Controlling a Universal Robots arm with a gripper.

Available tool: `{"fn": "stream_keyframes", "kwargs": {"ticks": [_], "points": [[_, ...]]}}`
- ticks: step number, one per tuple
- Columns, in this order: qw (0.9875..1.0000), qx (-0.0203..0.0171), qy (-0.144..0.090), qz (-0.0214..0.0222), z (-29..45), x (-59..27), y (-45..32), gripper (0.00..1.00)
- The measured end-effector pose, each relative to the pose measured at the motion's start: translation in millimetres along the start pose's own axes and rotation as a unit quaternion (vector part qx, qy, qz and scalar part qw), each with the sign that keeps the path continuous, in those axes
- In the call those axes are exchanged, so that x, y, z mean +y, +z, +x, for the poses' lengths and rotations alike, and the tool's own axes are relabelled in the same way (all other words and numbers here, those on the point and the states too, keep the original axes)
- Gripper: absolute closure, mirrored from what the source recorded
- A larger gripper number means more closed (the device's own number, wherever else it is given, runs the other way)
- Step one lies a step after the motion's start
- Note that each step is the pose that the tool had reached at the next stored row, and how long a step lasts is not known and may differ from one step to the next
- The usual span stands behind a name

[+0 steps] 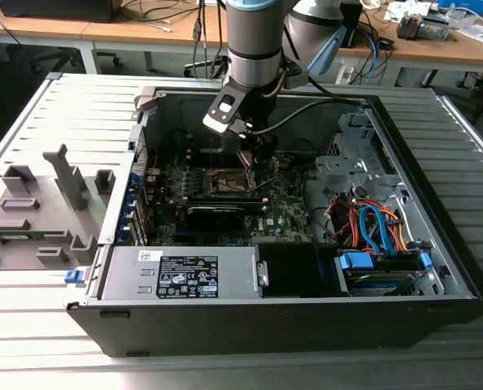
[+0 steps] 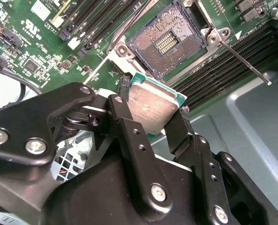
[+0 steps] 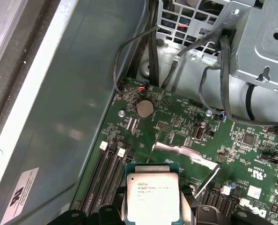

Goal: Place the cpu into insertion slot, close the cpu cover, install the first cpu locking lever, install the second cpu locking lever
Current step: 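Place the cpu into insertion slot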

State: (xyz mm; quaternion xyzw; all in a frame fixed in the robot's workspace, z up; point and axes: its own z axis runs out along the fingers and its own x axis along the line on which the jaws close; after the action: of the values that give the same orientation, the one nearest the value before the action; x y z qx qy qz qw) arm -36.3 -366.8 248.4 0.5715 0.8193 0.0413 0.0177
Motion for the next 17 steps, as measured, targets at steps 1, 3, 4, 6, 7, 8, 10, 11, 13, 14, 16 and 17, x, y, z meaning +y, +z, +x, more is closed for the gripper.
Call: {"fn": "stream_keyframes", "kwargs": {"ticks": [1, 3, 4, 6, 7, 8, 10, 11, 13, 14, 16, 17], "points": [[1.0, -0.0001, 0.001, 0.0, 0.0, 0.0, 0.0, 0.46], [1.0, -0.0003, 0.003, 0.0, 0.0, 0.0, 0.0, 0.46], [1.0, -0.0004, 0.005, -0.0001, 0.0, 0.0, 0.0, 0.46], [1.0, -0.0008, 0.009, -0.0001, 0.0, 0.0, 0.0, 0.46], [0.9999, -0.0009, 0.01, -0.0002, 0.0, 0.0, 0.0, 0.46], [0.9999, -0.001, 0.011, -0.0002, 0.0, 0.0, 0.0, 0.46], [0.9999, -0.0012, 0.013, -0.0002, 0.0, 0.0, 0.0, 0.46], [0.9999, -0.0014, 0.015, -0.0003, 0.0, 0.0, 0.0, 0.46], [0.9998, -0.0017, 0.019, -0.0003, 0.0, 0.0, 0.0, 0.46], [0.9998, -0.0019, 0.021, -0.0004, 0.0, 0.0, 0.0, 0.46], [0.9997, -0.0022, 0.025, -0.0004, 0.0, 0.0, 0.0, 0.46], [0.9997, -0.0023, 0.026, -0.0004, 0.0, 0.0, 0.0, 0.46]]}}
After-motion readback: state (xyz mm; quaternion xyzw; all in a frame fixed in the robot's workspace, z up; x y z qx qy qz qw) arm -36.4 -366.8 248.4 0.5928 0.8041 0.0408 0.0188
